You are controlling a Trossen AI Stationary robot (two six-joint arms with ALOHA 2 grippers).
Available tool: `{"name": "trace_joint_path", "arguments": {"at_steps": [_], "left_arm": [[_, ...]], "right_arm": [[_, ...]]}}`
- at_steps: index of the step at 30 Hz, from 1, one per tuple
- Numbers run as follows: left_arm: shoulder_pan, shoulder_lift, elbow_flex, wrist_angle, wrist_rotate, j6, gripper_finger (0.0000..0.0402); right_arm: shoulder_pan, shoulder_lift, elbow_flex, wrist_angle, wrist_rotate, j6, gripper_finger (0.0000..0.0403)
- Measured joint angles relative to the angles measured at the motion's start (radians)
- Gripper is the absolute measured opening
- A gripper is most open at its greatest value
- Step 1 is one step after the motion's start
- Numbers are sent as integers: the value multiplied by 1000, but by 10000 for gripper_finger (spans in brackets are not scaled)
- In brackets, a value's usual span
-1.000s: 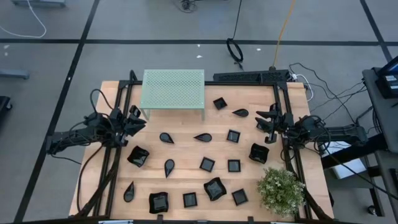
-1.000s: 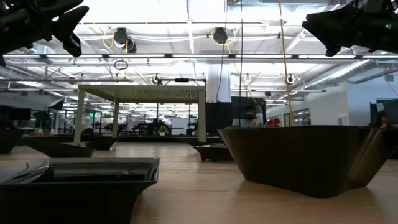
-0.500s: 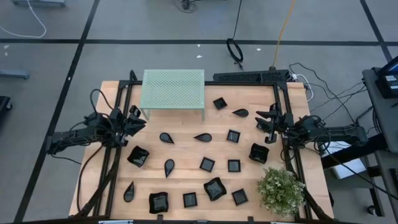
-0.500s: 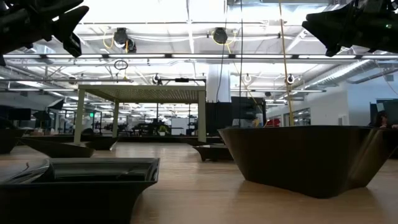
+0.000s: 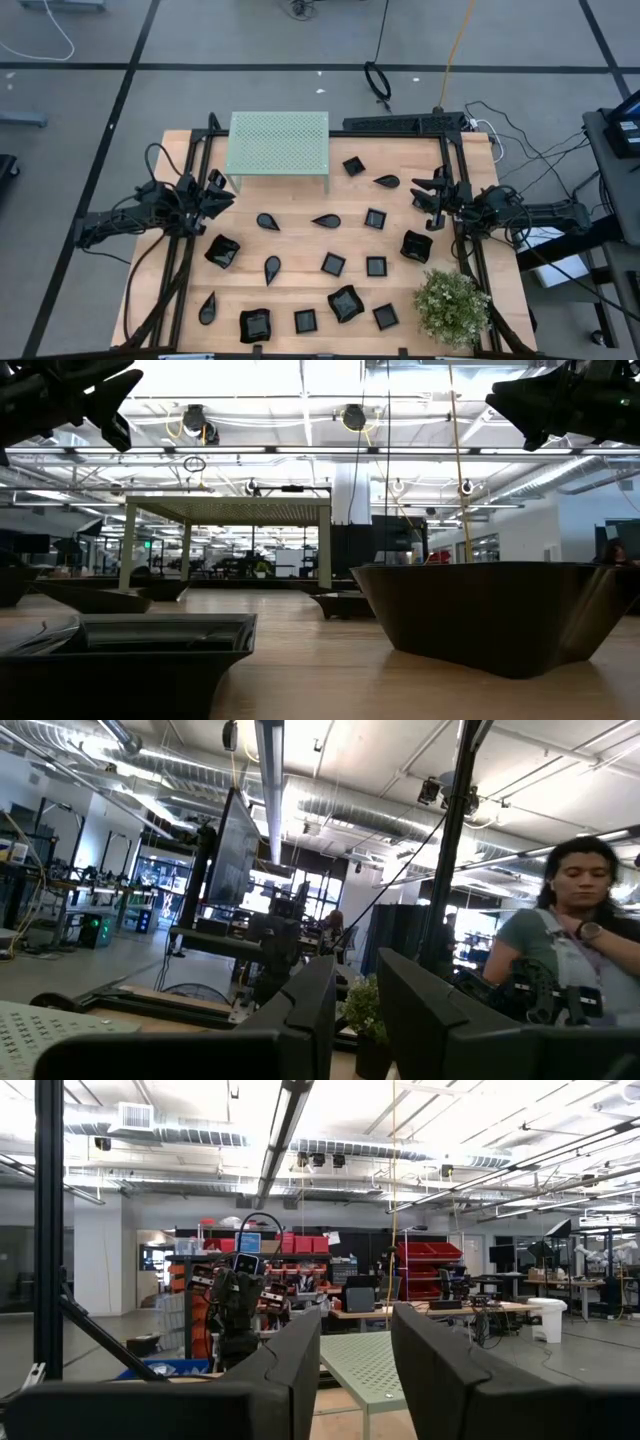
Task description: Pick & Place Mini shaped plates
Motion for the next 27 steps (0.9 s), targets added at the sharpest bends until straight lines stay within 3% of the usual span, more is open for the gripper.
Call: {"name": "trace_joint_path", "arguments": {"at_steps": [17, 27], "left_arm": [[0, 0, 0, 0, 0, 0, 81], [0, 0, 0, 0, 0, 0, 81]], "right_arm": [[0, 0, 0, 1, -3, 8, 114], [0, 0, 0, 68, -2, 189, 114]]}}
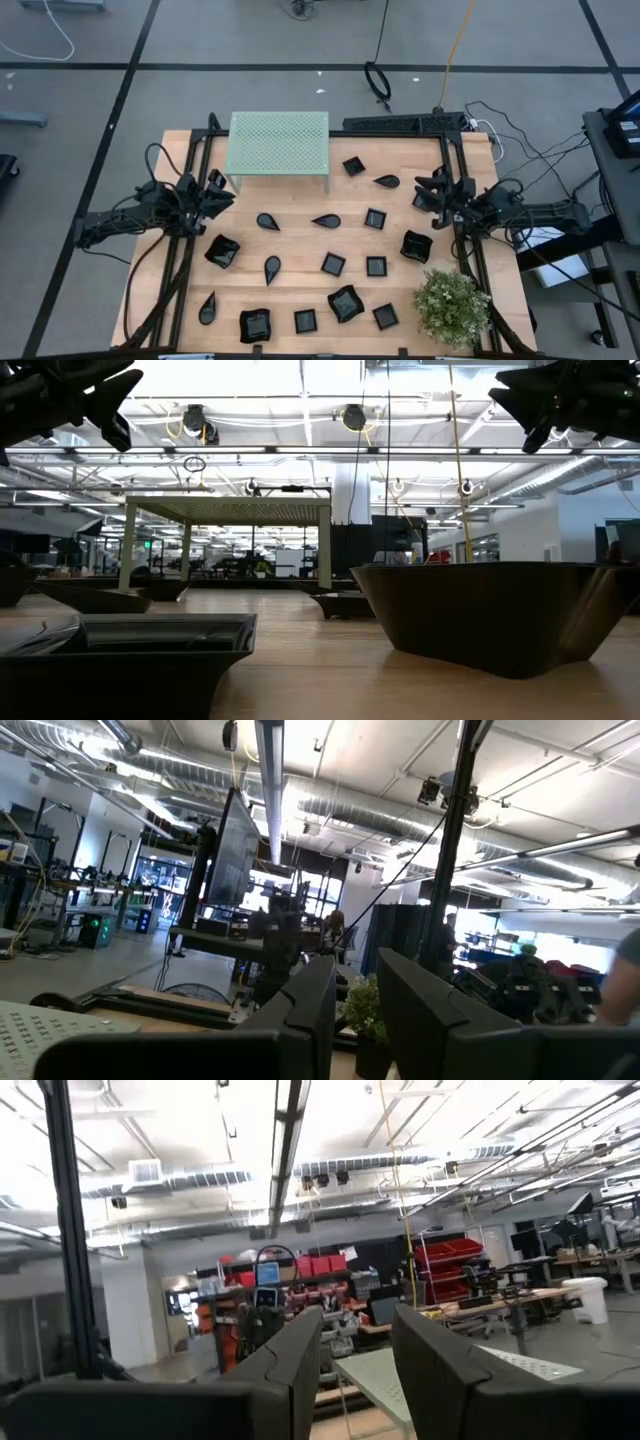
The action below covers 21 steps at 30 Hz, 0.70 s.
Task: Pick & Place Mini shaped plates
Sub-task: Put the square plate on the shelf
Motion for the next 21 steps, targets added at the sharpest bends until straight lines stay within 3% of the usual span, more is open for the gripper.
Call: {"name": "trace_joint_path", "arguments": {"at_steps": [13, 21], "left_arm": [[0, 0, 0, 0, 0, 0, 81], [0, 0, 0, 0, 0, 0, 81]], "right_arm": [[0, 0, 0, 46, -2, 425, 114], [0, 0, 0, 46, 4, 492, 114]]}}
